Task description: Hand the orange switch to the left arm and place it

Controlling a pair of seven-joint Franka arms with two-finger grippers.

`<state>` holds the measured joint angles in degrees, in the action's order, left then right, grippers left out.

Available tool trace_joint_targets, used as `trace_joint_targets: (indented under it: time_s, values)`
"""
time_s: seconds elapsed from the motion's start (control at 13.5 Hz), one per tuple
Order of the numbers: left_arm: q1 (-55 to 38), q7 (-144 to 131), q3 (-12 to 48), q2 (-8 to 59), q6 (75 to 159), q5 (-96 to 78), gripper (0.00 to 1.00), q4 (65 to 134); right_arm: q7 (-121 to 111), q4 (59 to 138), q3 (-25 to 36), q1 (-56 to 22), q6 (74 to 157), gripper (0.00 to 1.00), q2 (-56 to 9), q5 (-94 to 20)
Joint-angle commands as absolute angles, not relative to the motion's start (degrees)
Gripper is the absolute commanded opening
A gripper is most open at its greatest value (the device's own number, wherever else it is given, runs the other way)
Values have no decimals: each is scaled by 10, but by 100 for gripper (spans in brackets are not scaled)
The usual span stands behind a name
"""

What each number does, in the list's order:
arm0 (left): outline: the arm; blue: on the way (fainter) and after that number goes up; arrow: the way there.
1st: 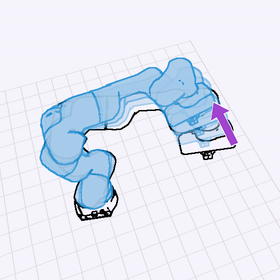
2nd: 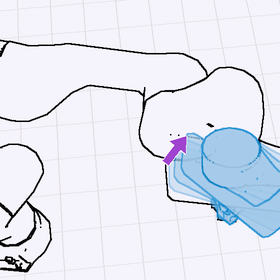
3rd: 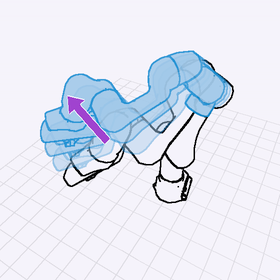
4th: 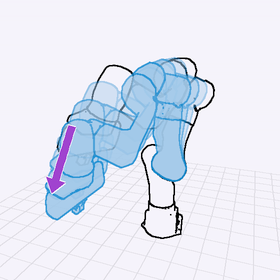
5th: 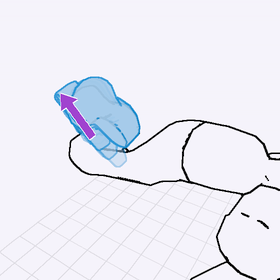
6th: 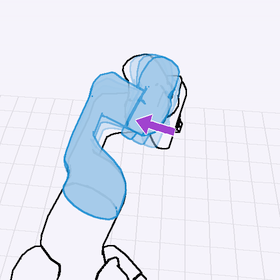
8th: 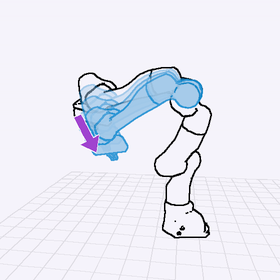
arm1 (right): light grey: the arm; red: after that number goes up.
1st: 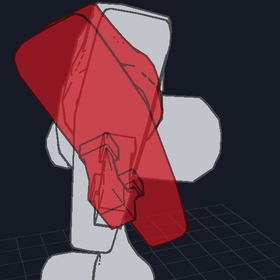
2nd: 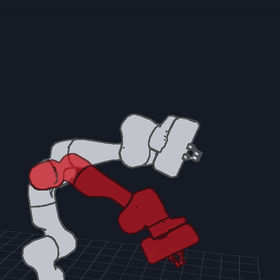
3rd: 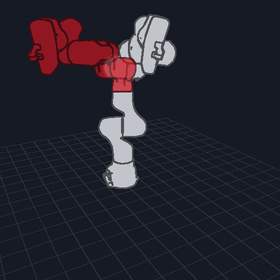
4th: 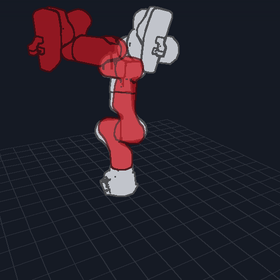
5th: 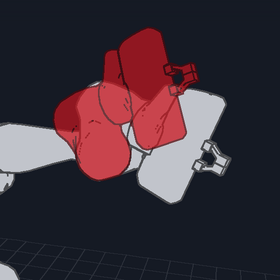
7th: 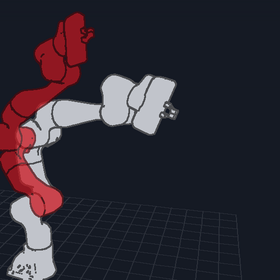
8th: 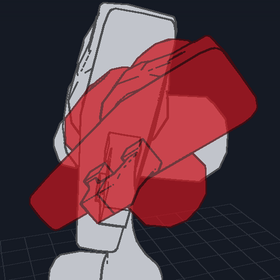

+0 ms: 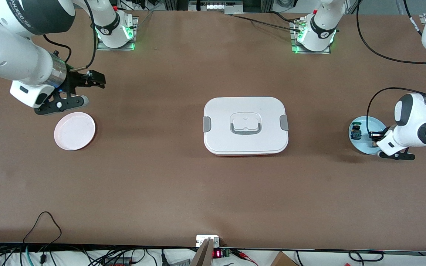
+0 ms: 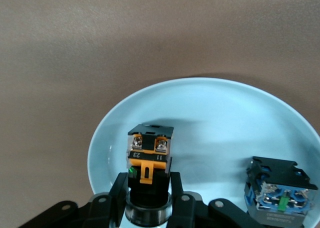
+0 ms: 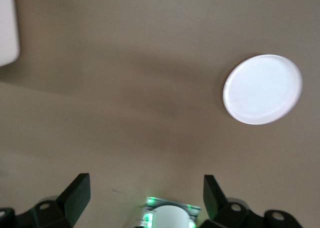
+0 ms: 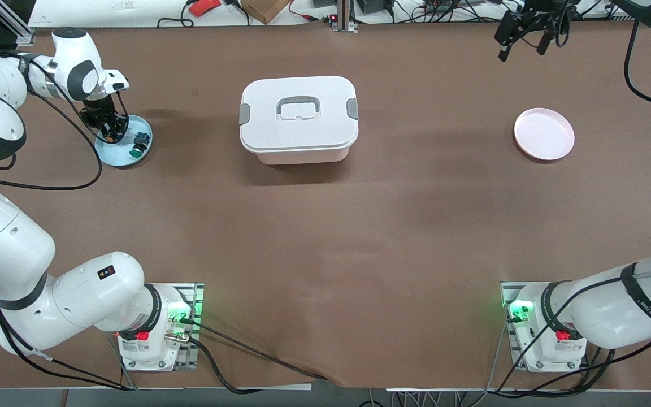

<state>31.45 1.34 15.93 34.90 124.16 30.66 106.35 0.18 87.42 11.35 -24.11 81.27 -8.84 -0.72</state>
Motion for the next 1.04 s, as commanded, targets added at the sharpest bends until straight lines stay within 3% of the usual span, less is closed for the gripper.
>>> trace_joint_targets:
  time_s: [0.0,0.37,0.52,0.96]
  values:
    - [320,18,164,351,1244,324,100,1054,23,868,115,-238,804,100,-76,74]
    - [314,18,175,322,1213,322,100,1019,116,854,95,-162,819,100,-77,73]
    - [316,18,201,306,1171,315,100,979,98,854,36,-77,827,100,-75,59]
    - [316,20,308,288,947,314,100,819,34,893,30,-58,823,100,-47,42]
